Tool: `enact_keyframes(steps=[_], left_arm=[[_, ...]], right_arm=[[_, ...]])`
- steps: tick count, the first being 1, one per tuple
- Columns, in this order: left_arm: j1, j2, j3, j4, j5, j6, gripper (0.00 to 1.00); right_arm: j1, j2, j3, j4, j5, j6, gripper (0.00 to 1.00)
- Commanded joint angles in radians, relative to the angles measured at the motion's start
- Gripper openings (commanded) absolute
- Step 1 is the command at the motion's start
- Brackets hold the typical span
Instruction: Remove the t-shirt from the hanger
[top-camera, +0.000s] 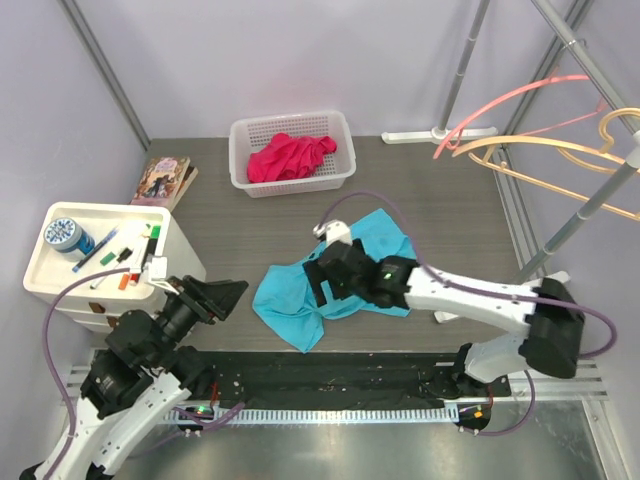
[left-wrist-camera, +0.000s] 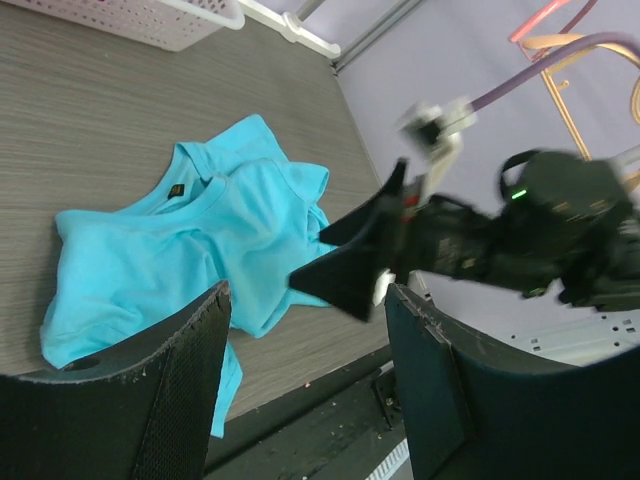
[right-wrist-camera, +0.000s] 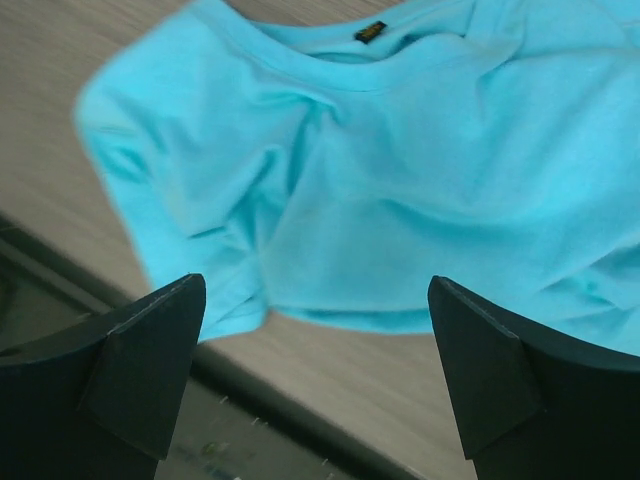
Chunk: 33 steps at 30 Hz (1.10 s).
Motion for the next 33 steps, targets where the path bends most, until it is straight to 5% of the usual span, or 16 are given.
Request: enact_keyframes(steps=[1, 8, 16, 17, 21, 26, 33], left_arm=[[-0.002, -0.053, 0.036, -0.034, -0.04, -0.003, 0.64], [-0.002, -0.048, 0.058, -0.056, -0.04, 0.002, 0.64], [-0.002, -0.025, 0.067, -0.047, -0.034, 0.013, 0.64], [-0.002, -0.022, 0.066, -0.048, -0.034, 0.013, 0.64], [-0.002, -0.024, 0.064, -0.045, -0.035, 0.013, 0.64], [-0.002, -0.03, 0.07, -0.056, -0.04, 0.013, 0.64], [-0.002, -0.042, 0.087, -0.08, -0.061, 0.014, 0.64]], right_arm=[[0.109, 0.152, -0.053, 0.2, 0.334, -0.095, 0.99], [0.168, 0.264, -0.21, 0.587, 0.431, -0.363, 0.99], [0.013, 0.327, -0.265, 0.679, 0.306, -0.391, 0.97], [0.009, 0.339, -0.262, 0.668, 0.289, -0.37, 0.93], [0.018, 0.355, -0.23, 0.651, 0.183, -0.308, 0.49], [0.093, 0.258, -0.174, 0.662, 0.157, -0.268, 0.07], [0.114, 0.051, -0.005, 0.622, -0.015, -0.131, 0.01]])
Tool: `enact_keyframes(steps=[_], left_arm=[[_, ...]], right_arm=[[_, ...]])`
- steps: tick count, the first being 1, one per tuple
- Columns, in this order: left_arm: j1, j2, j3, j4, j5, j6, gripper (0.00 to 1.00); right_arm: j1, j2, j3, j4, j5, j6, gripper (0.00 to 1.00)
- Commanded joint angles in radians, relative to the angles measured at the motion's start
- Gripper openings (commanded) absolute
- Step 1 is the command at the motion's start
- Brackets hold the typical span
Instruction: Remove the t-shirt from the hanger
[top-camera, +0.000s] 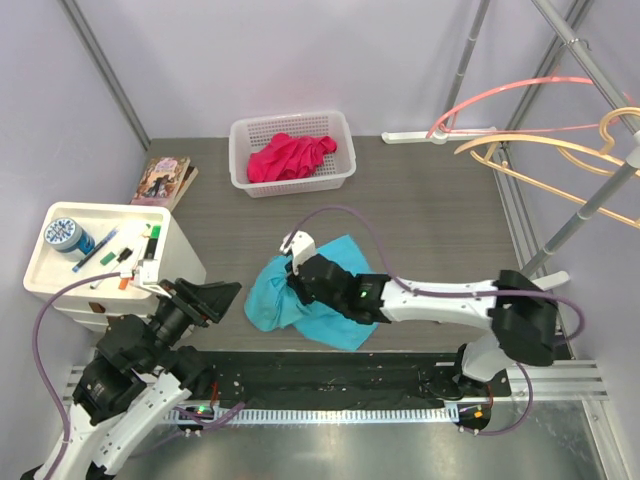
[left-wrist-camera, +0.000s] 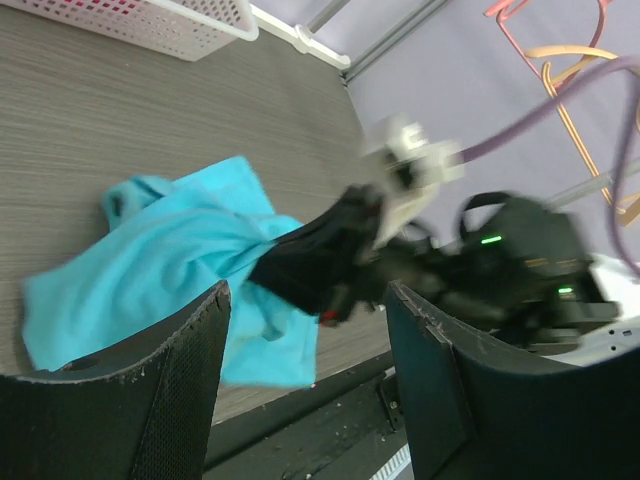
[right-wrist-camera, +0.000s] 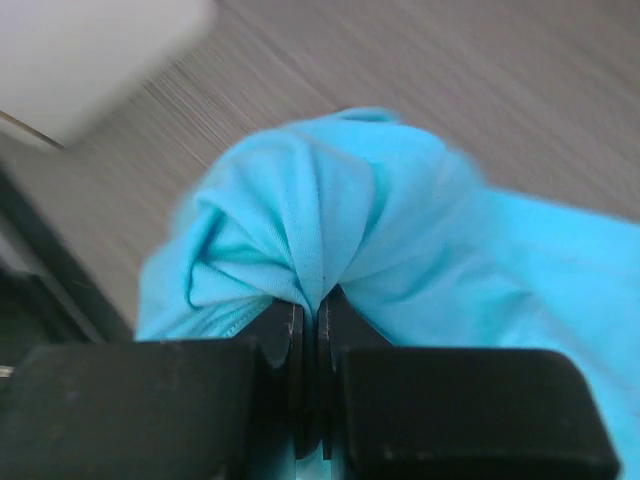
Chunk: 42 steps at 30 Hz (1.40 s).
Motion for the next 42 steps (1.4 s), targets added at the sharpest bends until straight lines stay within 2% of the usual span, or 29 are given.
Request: enact_keyframes(steps=[1, 4, 8, 11, 16, 18, 21, 24, 25, 27, 28, 32, 34, 36, 42], left_arm=[[-0.002, -0.008, 0.042, -0.001, -0.024, 0.01, 0.64], [-0.002, -0.011, 0.039, -0.007, -0.023, 0.01, 0.64], [-0.002, -0.014, 0.034, -0.001, -0.021, 0.009, 0.64], [-0.002, -0.014, 0.028, 0.002, -0.02, 0.012, 0.64], [-0.002, -0.019, -0.008, 0.035, -0.009, 0.0, 0.64], [-0.002, -0.016, -0.015, 0.045, -0.003, -0.007, 0.64], [-0.002, -0.016, -0.007, 0.034, -0.005, -0.005, 0.64], [-0.002, -0.026, 0.005, 0.016, -0.015, -0.002, 0.64], [-0.002, -0.029, 0.01, 0.011, -0.02, -0.001, 0.64], [-0.002, -0.036, 0.025, -0.015, -0.026, 0.006, 0.64], [-0.002, -0.039, 0.03, -0.023, -0.031, 0.009, 0.64], [-0.002, -0.046, 0.044, -0.044, -0.043, 0.016, 0.65], [-0.002, -0.046, 0.042, -0.046, -0.044, 0.015, 0.65], [-0.002, -0.046, 0.034, -0.043, -0.041, 0.012, 0.65], [-0.002, -0.046, 0.004, -0.003, -0.021, -0.002, 0.65]], right_arm=[[-0.002, -0.235, 0.093, 0.095, -0.091, 0.12, 0.01], [-0.033, -0.303, 0.04, 0.079, -0.08, 0.148, 0.01], [-0.123, -0.378, -0.141, 0.016, -0.048, 0.165, 0.01], [-0.166, -0.396, -0.259, -0.02, 0.053, 0.134, 0.01], [-0.181, -0.306, -0.269, -0.174, 0.356, 0.084, 0.01], [-0.18, -0.245, -0.217, -0.208, 0.346, 0.08, 0.01], [-0.148, -0.211, -0.162, -0.204, 0.302, 0.077, 0.08], [-0.134, -0.185, -0.111, -0.185, 0.243, 0.1, 0.22], [-0.132, -0.179, -0.099, -0.184, 0.225, 0.108, 0.33], [-0.132, -0.174, -0.07, -0.181, 0.171, 0.114, 0.43], [-0.129, -0.177, -0.062, -0.182, 0.158, 0.114, 0.52], [-0.122, -0.209, -0.053, -0.199, 0.087, 0.117, 0.75], [-0.122, -0.232, -0.082, -0.164, -0.005, 0.09, 0.87], [-0.122, -0.246, -0.134, -0.118, -0.084, 0.064, 0.91], [-0.109, -0.142, -0.171, -0.03, -0.12, 0.022, 0.95]])
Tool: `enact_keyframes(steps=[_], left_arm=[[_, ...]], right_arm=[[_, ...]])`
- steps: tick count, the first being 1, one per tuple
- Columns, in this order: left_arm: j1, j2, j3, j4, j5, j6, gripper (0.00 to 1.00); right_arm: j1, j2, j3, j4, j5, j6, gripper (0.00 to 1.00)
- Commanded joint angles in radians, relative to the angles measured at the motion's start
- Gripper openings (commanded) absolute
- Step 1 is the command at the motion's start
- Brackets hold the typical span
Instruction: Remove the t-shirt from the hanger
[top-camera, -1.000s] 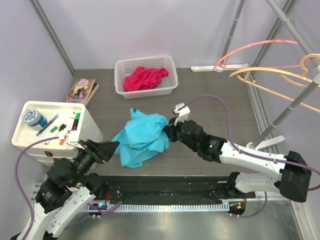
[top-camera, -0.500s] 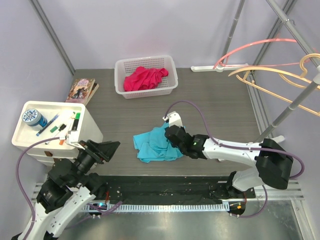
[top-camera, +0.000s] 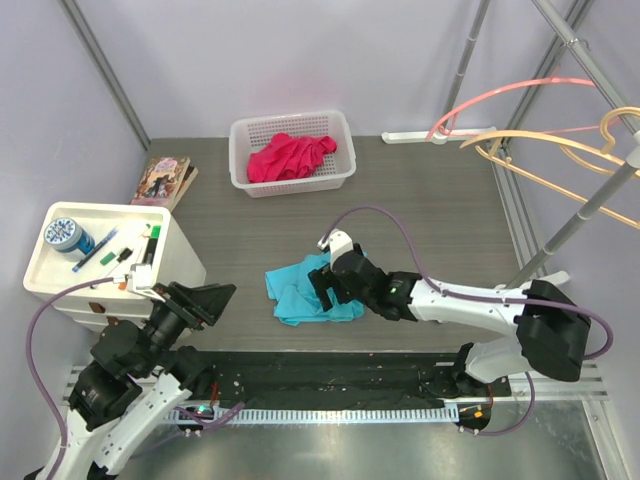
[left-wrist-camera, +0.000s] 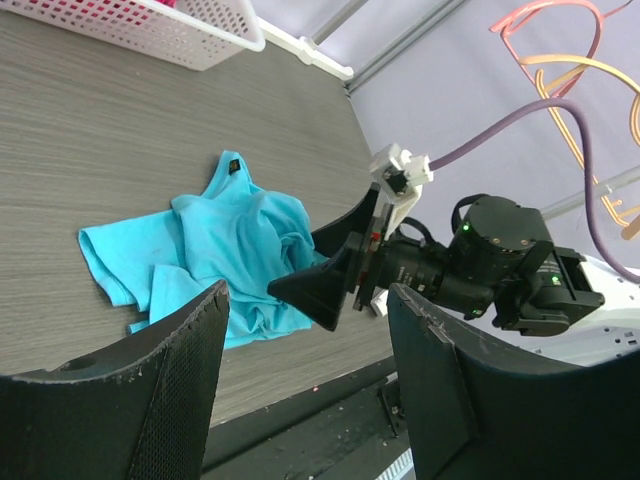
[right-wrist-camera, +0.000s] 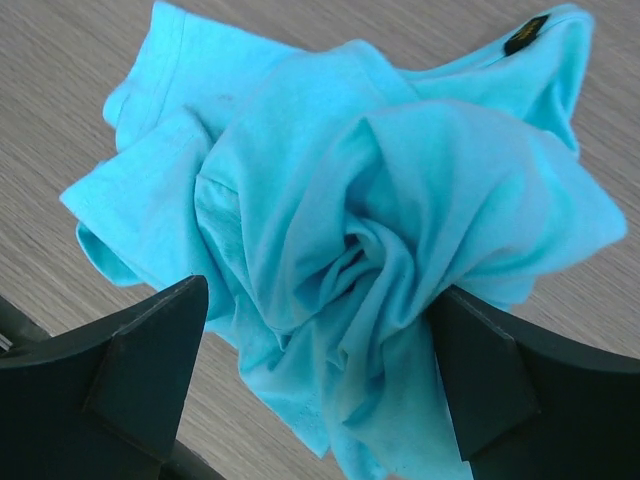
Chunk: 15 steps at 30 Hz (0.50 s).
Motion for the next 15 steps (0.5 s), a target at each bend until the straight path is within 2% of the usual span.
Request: enact_keyframes(steps=[1, 7, 12, 14, 15], left_arm=[[-0.002, -0.009, -0.01, 0.037, 0.006, -0.002, 0.65], [-0.002, -0.042, 0.009, 0.004, -0.013, 0.004, 0.65], [-0.002, -0.061, 0.02, -0.024, -0.025, 0.011, 0.66], [-0.002, -0.062, 0.019, -0.026, -0.023, 0.011, 0.66], [-0.002, -0.061, 0.019, -0.023, -0.023, 0.011, 0.65]], right_arm=[[0.042, 0.088, 0.01, 0.107, -0.021, -0.038, 0.95], [0.151, 0.308, 0.068, 0.135, 0.259, -0.052, 0.97], [0.177, 0.372, 0.036, 0.175, 0.349, 0.011, 0.97], [0.175, 0.382, 0.033, 0.161, 0.379, 0.037, 0.92], [0.175, 0.382, 0.035, 0.16, 0.38, 0.045, 0.86]])
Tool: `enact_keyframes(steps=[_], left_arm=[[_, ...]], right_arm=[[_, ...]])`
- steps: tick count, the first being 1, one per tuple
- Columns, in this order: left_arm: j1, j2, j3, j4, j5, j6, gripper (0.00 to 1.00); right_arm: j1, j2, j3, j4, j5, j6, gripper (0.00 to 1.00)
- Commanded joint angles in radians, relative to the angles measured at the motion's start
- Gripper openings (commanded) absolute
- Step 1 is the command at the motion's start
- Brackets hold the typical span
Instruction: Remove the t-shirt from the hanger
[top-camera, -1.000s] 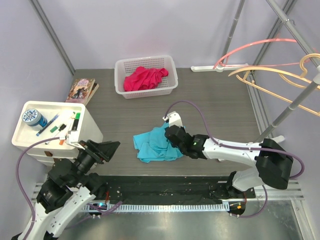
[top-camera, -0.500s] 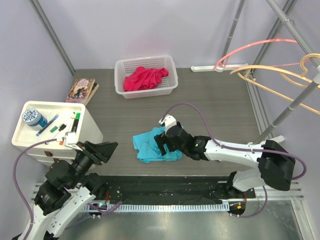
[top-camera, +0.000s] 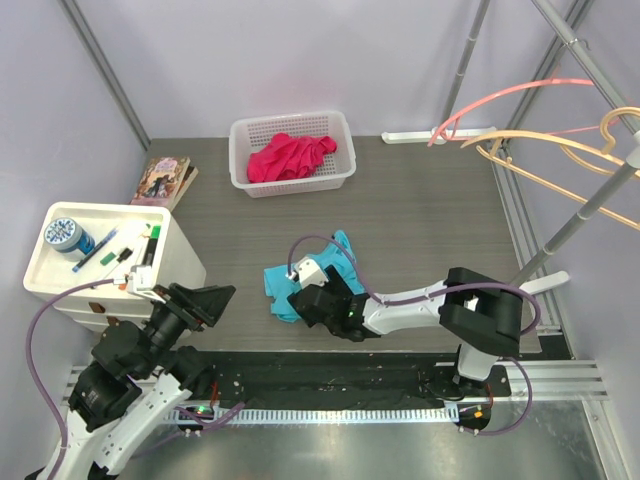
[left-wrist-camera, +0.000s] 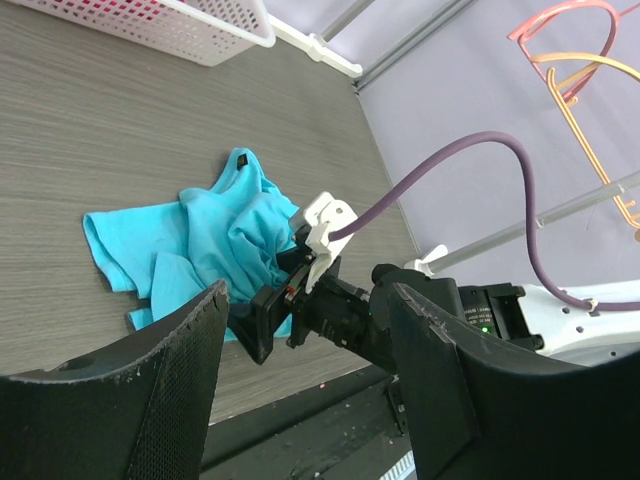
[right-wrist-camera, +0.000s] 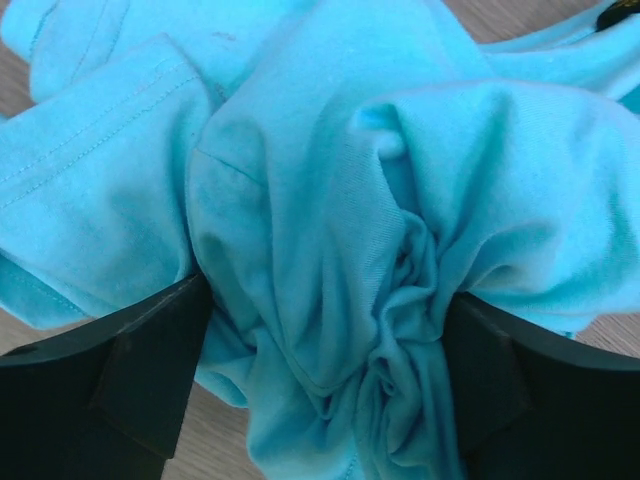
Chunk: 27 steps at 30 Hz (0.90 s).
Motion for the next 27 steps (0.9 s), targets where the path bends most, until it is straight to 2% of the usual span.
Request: enact_keyframes(steps=[1, 2, 3, 5, 6, 10, 11, 12, 19, 23, 26, 27], left_arm=[[-0.002, -0.05, 0.022, -0.001, -0.015, 0.01, 0.66], [0.0, -0.048, 0.02, 0.004, -0.012, 0.01, 0.66], [-0.002, -0.048, 0.02, 0.007, -0.012, 0.01, 0.66], [-0.002, -0.048, 0.022, 0.01, -0.013, 0.01, 0.66], [-0.002, -0.048, 0.022, 0.009, -0.012, 0.012, 0.66], [-0.002, -0.051, 0.029, -0.007, -0.019, 0.016, 0.66], [-0.002, -0.051, 0.031, -0.01, -0.022, 0.018, 0.66], [-0.002, -0.05, 0.031, -0.011, -0.024, 0.018, 0.66], [-0.002, -0.034, 0.042, -0.013, -0.03, 0.033, 0.68], [-0.002, -0.016, 0.045, -0.004, -0.028, 0.041, 0.68], [-0.002, 0.019, 0.048, 0.0, -0.032, 0.052, 0.68], [-0.002, 0.025, 0.049, 0.001, -0.03, 0.052, 0.69]], right_arm=[[-0.003, 0.036, -0.015, 0.005, 0.081, 0.071, 0.83], [-0.003, 0.027, -0.021, 0.025, 0.075, 0.069, 0.79], [-0.003, 0.021, -0.028, 0.037, 0.066, 0.068, 0.7], [-0.003, 0.002, -0.042, 0.054, 0.07, 0.068, 0.59], [-0.003, -0.007, -0.044, 0.056, 0.076, 0.071, 0.47], [-0.008, -0.057, -0.076, 0.091, 0.093, 0.074, 0.2], [-0.014, -0.07, -0.077, 0.103, 0.093, 0.075, 0.07], [-0.017, -0.091, -0.079, 0.105, 0.099, 0.078, 0.02], [-0.086, -0.247, -0.053, 0.163, 0.128, 0.043, 0.01], [-0.218, -0.332, 0.005, 0.246, 0.034, 0.005, 0.01], [-0.275, -0.326, 0.097, 0.315, -0.026, -0.069, 0.01], [-0.308, -0.308, 0.19, 0.312, -0.037, -0.104, 0.01]])
